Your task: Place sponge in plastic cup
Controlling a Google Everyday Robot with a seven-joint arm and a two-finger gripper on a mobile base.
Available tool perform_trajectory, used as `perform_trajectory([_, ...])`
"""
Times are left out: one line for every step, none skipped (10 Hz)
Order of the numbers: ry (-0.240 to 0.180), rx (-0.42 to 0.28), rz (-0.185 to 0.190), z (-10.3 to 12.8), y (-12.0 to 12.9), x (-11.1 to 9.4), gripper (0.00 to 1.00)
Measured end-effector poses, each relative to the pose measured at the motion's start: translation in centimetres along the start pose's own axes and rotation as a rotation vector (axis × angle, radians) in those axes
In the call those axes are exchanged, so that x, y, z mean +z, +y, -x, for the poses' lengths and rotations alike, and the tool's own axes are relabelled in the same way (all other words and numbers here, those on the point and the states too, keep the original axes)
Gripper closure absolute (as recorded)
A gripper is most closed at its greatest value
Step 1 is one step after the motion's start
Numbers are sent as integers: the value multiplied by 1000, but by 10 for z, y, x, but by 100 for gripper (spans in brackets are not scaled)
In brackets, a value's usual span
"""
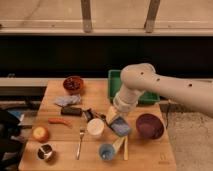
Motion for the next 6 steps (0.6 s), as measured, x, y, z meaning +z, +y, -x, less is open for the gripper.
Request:
perform_trajectory([1, -1, -1, -1, 0, 0, 100])
perform_trajectory([3, -2, -5, -2, 0, 1, 100])
perform_trajectory([7, -1, -8, -8, 0, 5, 100])
perform_trajectory([7, 3, -9, -20, 1, 8, 100])
perform_trajectory([4, 6, -6, -32, 3, 12, 100])
perform_trajectory([0, 14, 1, -45, 4, 16, 100])
